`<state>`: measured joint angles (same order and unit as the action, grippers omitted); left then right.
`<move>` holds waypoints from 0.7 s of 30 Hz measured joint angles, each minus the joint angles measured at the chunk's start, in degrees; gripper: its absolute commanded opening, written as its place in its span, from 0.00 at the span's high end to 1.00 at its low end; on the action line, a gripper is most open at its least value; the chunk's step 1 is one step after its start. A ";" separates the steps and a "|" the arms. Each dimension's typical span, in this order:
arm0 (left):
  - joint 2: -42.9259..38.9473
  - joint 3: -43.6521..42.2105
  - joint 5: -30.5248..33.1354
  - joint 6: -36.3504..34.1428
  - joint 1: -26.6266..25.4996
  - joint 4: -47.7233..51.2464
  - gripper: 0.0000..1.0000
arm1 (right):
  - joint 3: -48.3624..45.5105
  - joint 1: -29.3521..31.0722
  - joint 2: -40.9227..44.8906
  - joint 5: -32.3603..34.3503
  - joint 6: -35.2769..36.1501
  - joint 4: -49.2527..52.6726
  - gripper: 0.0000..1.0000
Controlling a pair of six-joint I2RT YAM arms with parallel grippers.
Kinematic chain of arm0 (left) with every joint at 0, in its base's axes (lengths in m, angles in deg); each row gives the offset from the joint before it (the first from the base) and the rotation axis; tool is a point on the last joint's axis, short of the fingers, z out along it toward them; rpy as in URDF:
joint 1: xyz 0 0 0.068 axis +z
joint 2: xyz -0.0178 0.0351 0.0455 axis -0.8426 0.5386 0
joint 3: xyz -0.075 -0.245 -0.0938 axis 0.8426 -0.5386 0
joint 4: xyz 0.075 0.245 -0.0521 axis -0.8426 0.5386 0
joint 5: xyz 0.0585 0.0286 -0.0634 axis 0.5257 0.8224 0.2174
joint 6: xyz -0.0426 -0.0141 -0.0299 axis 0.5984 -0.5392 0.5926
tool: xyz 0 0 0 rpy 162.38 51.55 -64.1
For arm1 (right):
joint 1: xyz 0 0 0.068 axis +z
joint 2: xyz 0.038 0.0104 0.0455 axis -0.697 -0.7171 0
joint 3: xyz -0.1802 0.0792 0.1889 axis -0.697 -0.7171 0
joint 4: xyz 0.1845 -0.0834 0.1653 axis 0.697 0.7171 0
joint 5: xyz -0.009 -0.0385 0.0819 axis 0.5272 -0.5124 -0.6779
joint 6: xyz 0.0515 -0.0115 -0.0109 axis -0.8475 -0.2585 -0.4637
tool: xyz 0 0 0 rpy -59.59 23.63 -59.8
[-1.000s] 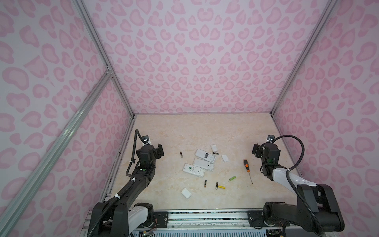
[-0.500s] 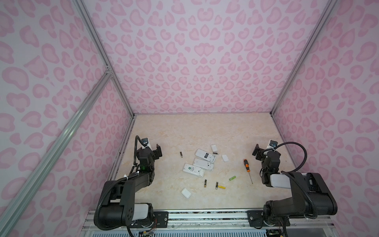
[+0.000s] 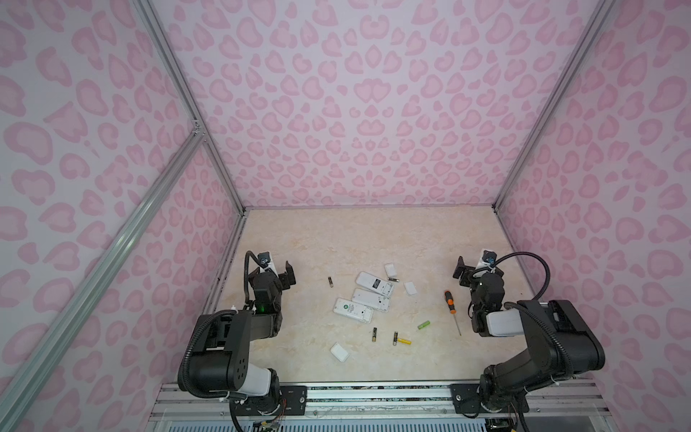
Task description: Unload the batteries from the remote control
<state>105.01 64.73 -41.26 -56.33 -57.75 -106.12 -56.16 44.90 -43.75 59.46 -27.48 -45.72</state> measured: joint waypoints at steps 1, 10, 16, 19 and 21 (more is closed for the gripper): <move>0.00 0.00 0.00 0.00 0.00 -0.11 0.03 | 0.11 0.20 0.00 0.42 0.44 0.76 0.00; 0.00 0.00 -0.02 0.00 0.00 -0.15 0.03 | 0.15 0.31 -0.11 2.40 1.07 2.38 0.00; 0.00 0.00 -0.02 0.00 0.00 -0.15 0.03 | 0.15 0.31 -0.11 2.58 1.20 2.40 0.00; 0.15 0.00 -0.02 -0.09 0.00 -0.20 0.03 | 0.15 0.31 -0.11 2.58 1.20 2.40 0.00; 0.52 0.15 -0.02 -0.24 -0.13 -0.13 0.03 | 0.15 0.31 -0.11 2.58 1.20 2.40 0.00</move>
<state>105.53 64.88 -41.28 -56.57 -57.88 -106.26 -56.01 45.20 -43.86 62.04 -26.28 -43.31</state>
